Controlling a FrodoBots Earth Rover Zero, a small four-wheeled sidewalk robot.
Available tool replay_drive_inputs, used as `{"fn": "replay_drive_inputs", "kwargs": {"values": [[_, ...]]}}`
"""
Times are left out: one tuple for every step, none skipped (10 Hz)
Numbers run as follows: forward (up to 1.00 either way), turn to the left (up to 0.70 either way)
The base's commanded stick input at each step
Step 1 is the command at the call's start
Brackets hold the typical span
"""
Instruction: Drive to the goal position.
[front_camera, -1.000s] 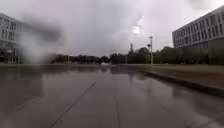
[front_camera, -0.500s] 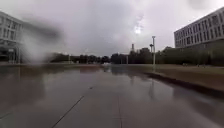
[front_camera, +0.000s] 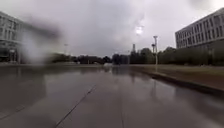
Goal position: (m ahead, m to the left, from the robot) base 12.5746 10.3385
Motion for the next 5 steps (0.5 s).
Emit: {"fn": "replay_drive_inputs", "kwargs": {"values": [[0.7, 0.0], [0.7, 0.0], [0.7, 0.0], [0.7, 0.0], [0.7, 0.0]]}}
